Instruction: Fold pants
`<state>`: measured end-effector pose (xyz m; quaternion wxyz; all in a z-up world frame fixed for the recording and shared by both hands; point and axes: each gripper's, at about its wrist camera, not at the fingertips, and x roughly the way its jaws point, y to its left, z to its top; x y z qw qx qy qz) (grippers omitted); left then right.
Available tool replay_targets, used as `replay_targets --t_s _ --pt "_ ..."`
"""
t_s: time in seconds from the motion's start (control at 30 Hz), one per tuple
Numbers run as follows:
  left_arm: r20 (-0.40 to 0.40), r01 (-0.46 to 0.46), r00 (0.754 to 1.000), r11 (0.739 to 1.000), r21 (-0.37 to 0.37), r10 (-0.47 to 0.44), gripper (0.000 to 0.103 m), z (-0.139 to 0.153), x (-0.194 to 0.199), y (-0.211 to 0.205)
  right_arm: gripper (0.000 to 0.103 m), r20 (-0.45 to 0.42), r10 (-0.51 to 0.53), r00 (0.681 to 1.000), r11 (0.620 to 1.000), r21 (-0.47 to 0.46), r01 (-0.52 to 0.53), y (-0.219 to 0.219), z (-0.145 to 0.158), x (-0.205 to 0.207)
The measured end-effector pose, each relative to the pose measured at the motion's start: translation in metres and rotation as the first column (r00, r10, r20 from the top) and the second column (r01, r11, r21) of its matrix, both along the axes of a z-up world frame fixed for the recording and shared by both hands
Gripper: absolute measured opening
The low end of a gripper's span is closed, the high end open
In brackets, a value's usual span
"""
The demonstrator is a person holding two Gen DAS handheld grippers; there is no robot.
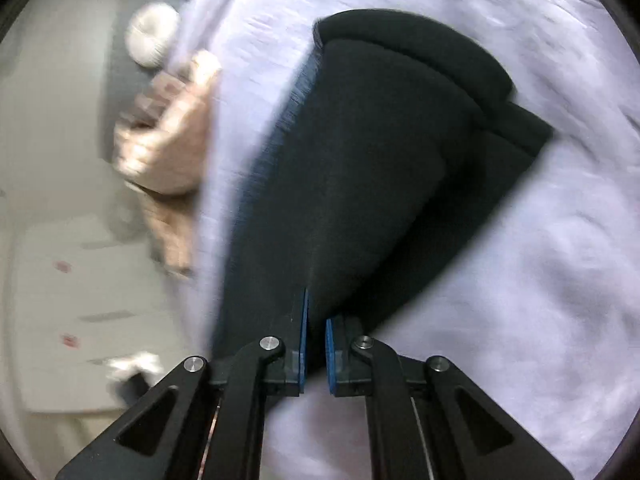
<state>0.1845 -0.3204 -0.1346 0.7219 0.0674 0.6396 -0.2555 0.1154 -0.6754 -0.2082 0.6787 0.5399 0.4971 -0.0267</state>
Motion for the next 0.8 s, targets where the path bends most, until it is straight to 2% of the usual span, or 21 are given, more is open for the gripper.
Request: replay_targets --t_s 0.03,0.07,0.13,0.17,0.23,0.33,0.37,0.4,0.43,0.47,0.53,0.6,0.63,0.67,0.73,0.8 --pt "-0.012 0.000 1.000 1.000 0.021 0.001 0.085 -0.004 -0.002 0.000 0.012 -0.025 0.031 0.999 0.999 -0.012 -0.031 0.000 -0.011 0.002" --pt "-0.020 0.005 1.000 0.999 0.036 -0.004 0.085 -0.005 -0.005 0.002 0.012 -0.027 0.044 0.999 0.999 0.023 -0.043 -0.002 -0.020 0.002" --pt "0.000 0.014 1.000 1.000 0.022 -0.014 0.085 0.002 -0.009 0.005 0.014 -0.020 0.036 0.999 0.999 0.033 -0.036 -0.004 -0.014 -0.005" --pt "0.017 0.019 1.000 0.999 0.028 -0.020 0.085 0.007 -0.010 0.007 0.018 -0.035 0.055 0.998 0.998 0.002 -0.055 -0.002 -0.005 -0.010" --pt "0.050 0.010 0.999 1.000 0.026 -0.011 0.085 0.012 -0.006 0.009 0.021 -0.074 0.106 0.992 0.986 -0.119 -0.114 0.003 0.019 -0.017" --pt "0.099 -0.036 0.995 0.999 0.007 0.035 0.085 0.014 0.013 -0.003 0.021 -0.020 0.140 0.990 0.941 -0.308 -0.139 0.001 0.061 -0.012" --pt "0.116 -0.060 0.991 0.998 0.005 0.059 0.085 0.014 0.021 -0.011 0.024 0.001 0.160 0.987 0.917 -0.369 -0.148 0.002 0.073 0.002" --pt "0.135 -0.079 0.988 0.997 0.005 0.078 0.085 0.013 0.028 -0.019 0.041 0.006 0.177 0.984 0.897 -0.412 -0.159 0.002 0.080 0.014" --pt "0.159 -0.099 0.982 0.995 0.008 0.097 0.085 0.012 0.040 -0.028 0.051 -0.010 0.193 0.981 0.873 -0.455 -0.176 0.004 0.082 0.030" --pt "0.203 -0.120 0.973 0.992 0.030 0.111 0.085 0.007 0.048 -0.041 0.060 -0.046 0.198 0.979 0.833 -0.518 -0.193 0.006 0.078 0.050" --pt "0.262 -0.148 0.958 0.984 0.102 0.117 0.085 -0.009 0.066 -0.054 0.060 -0.082 0.207 0.975 0.791 -0.572 -0.216 0.009 0.066 0.065" --pt "0.239 -0.198 0.957 0.971 0.132 0.162 0.085 -0.029 0.082 -0.046 0.054 -0.189 0.208 0.960 0.760 -0.587 -0.280 0.009 0.039 0.073" --pt "0.208 -0.235 0.955 0.967 0.097 0.211 0.085 -0.035 0.089 -0.030 0.053 -0.204 0.218 0.955 0.758 -0.581 -0.297 0.008 0.027 0.071" --pt "0.196 -0.267 0.949 0.961 0.072 0.249 0.085 -0.036 0.094 -0.013 0.053 -0.167 0.234 0.958 0.755 -0.590 -0.287 0.007 0.023 0.063" --pt "0.210 -0.301 0.938 0.948 0.103 0.275 0.085 -0.032 0.095 0.019 0.053 -0.158 0.258 0.953 0.724 -0.621 -0.299 0.009 0.028 0.051" --pt "0.203 -0.323 0.934 0.937 0.130 0.294 0.085 -0.022 0.094 0.059 0.053 -0.187 0.249 0.950 0.715 -0.626 -0.310 0.010 0.033 0.045"
